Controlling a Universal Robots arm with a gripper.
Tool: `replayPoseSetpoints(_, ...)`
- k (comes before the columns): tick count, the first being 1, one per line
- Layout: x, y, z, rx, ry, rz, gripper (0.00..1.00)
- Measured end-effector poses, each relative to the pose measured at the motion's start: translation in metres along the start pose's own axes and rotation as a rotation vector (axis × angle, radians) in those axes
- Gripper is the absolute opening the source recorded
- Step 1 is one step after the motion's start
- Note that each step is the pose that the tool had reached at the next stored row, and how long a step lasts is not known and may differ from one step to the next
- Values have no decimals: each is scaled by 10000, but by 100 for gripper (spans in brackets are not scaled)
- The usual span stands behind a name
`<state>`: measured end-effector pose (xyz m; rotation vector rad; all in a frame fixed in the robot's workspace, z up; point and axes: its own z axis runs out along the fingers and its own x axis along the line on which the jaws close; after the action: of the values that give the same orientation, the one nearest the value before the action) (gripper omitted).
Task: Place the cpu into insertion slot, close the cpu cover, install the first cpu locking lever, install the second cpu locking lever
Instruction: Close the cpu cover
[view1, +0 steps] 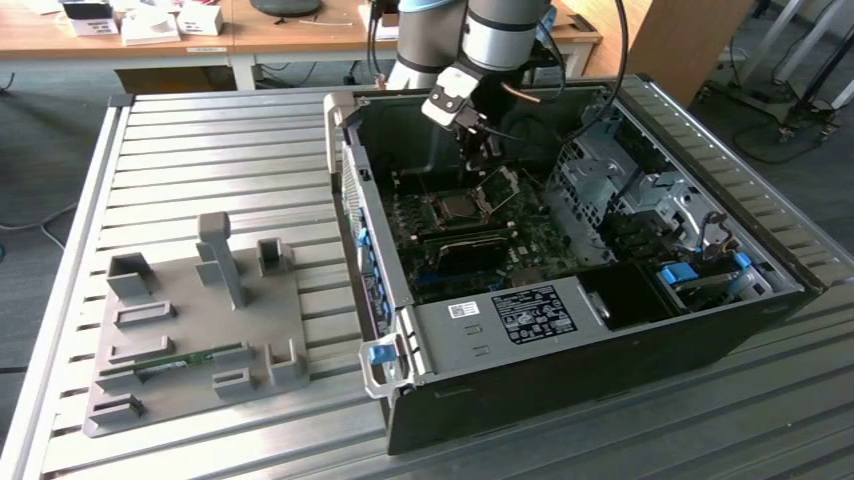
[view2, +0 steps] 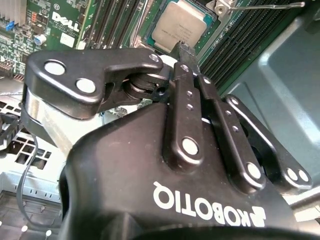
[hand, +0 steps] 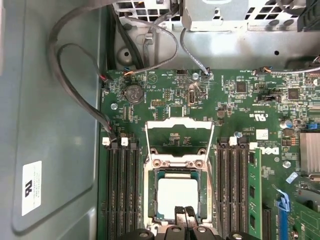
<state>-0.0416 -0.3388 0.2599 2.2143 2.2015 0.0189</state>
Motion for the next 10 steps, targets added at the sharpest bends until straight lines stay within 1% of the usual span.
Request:
replayPoseSetpoints(4, 0, 1, -35, -1, -15, 0, 11)
replayPoseSetpoints(10, 0, 1, -38, 0, -21, 0, 11)
